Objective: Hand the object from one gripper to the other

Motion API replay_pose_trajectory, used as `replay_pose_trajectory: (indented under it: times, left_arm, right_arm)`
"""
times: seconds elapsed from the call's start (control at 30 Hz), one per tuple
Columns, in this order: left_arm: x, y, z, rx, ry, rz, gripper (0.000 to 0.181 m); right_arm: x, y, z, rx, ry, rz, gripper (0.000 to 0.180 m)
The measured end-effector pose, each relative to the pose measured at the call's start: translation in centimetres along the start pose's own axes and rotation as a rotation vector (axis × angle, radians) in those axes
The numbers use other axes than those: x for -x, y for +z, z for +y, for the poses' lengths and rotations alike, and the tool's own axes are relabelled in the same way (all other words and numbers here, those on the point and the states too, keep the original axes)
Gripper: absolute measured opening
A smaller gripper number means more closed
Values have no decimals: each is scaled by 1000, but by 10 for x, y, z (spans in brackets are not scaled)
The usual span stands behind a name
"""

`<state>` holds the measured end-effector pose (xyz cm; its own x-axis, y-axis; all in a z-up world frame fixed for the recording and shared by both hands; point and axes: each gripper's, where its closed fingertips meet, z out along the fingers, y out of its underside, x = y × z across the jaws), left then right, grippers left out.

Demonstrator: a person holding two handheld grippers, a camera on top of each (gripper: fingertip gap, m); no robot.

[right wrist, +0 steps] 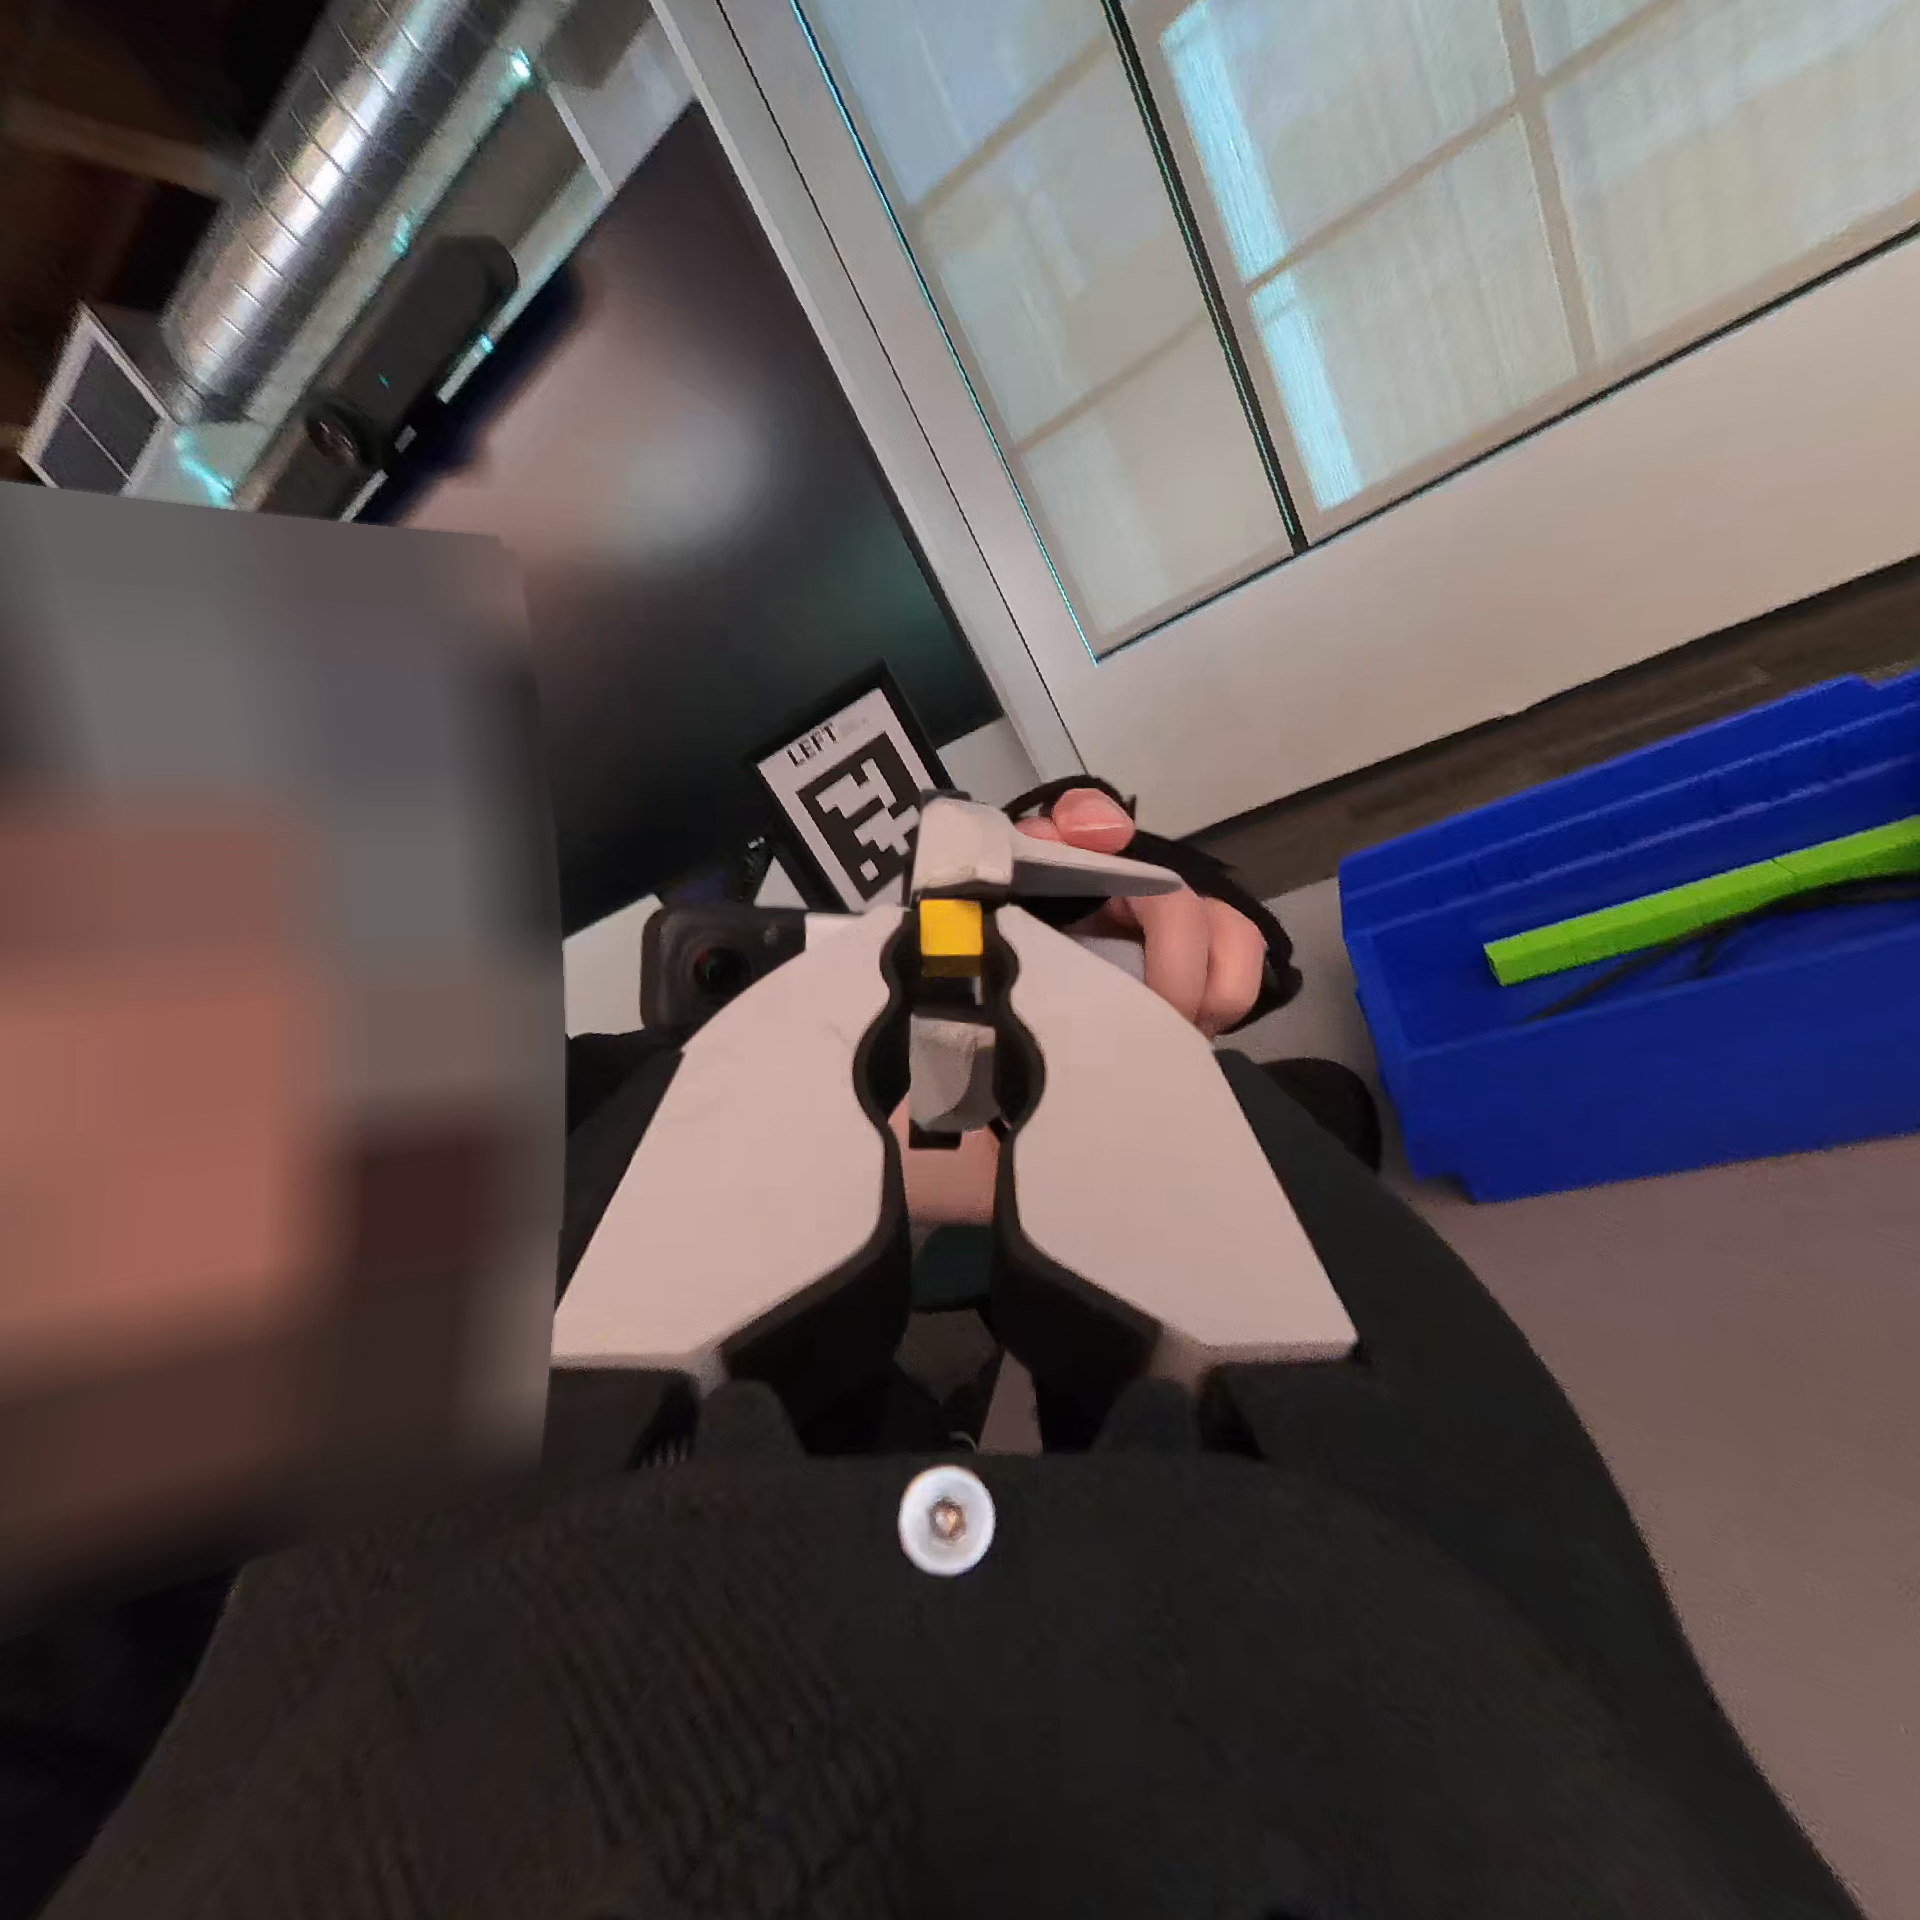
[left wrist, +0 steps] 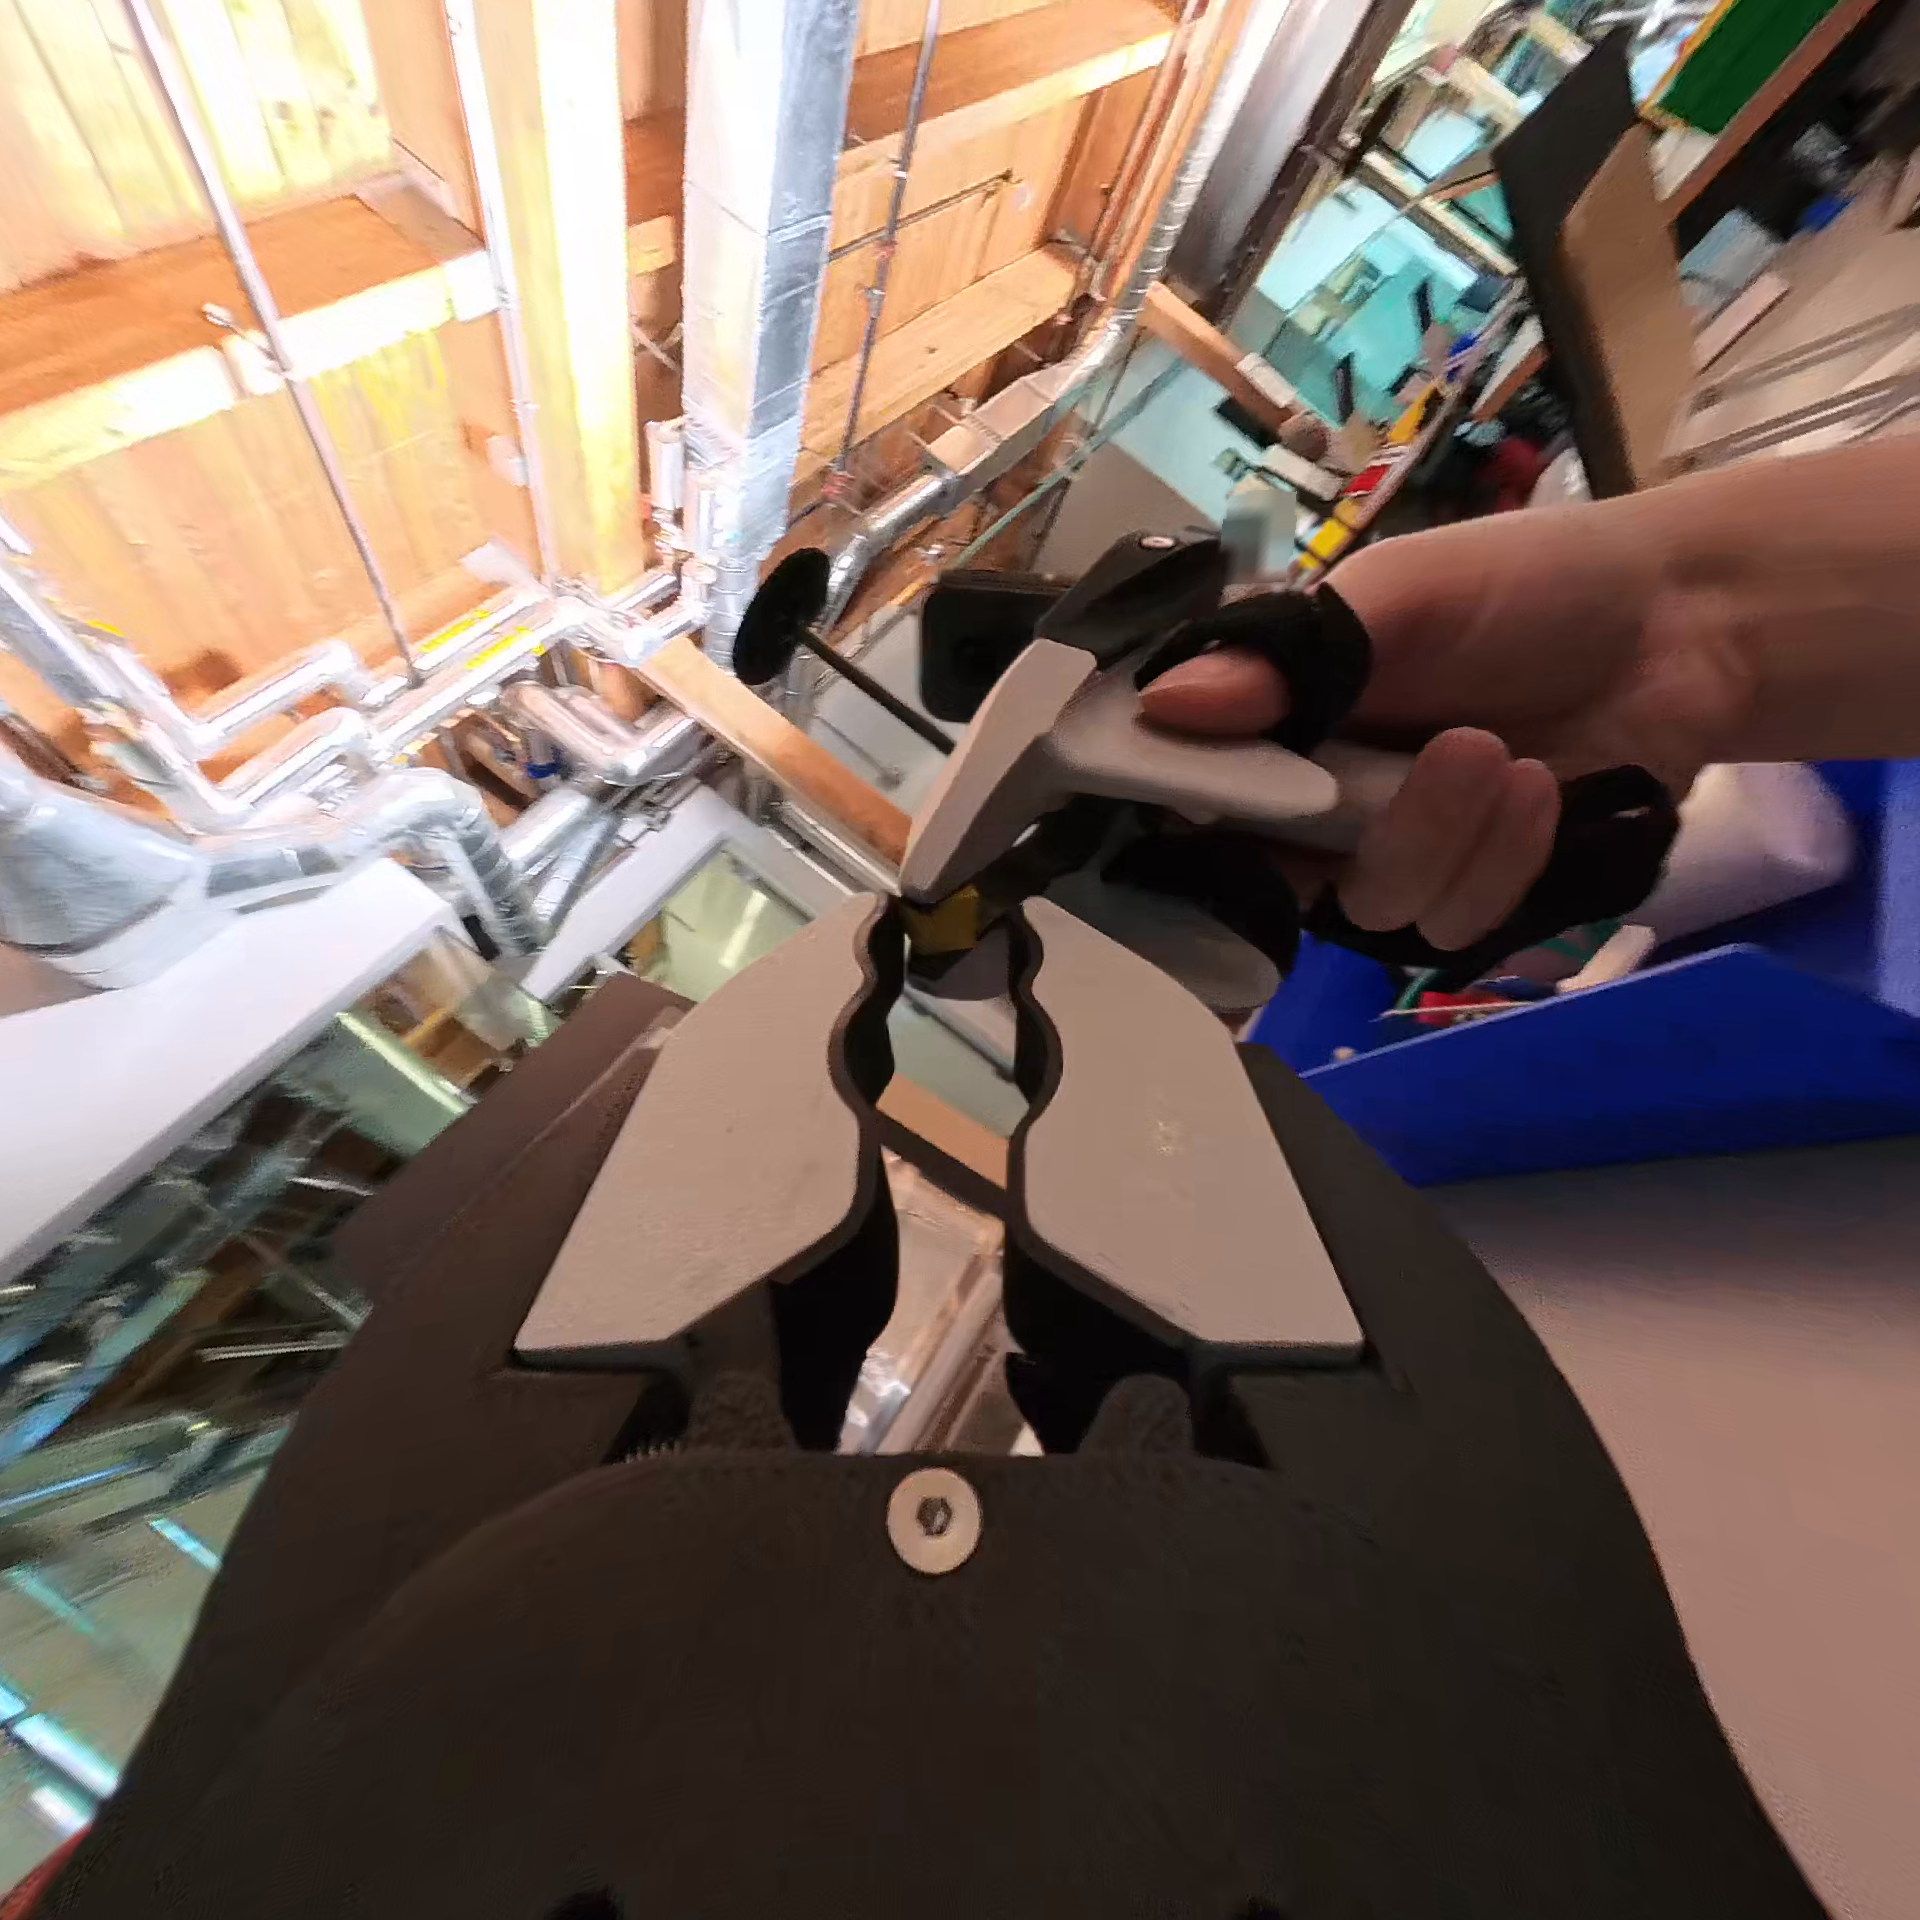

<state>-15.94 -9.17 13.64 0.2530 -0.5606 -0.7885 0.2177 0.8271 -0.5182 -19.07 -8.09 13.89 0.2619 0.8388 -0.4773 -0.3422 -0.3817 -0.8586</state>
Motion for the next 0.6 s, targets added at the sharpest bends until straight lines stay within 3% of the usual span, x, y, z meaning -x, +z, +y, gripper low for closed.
replay_pose_trajectory:
  times: [0.33,0.6]
  left_arm:
    - [2,-1,-1,7,46,-9,16]
    - [5,-3,-6,-10,93,-41,18]
  right_arm:
    - [-3,2,1,29,-260,128,11]
    - [3,5,-2,-19,-193,56,11]
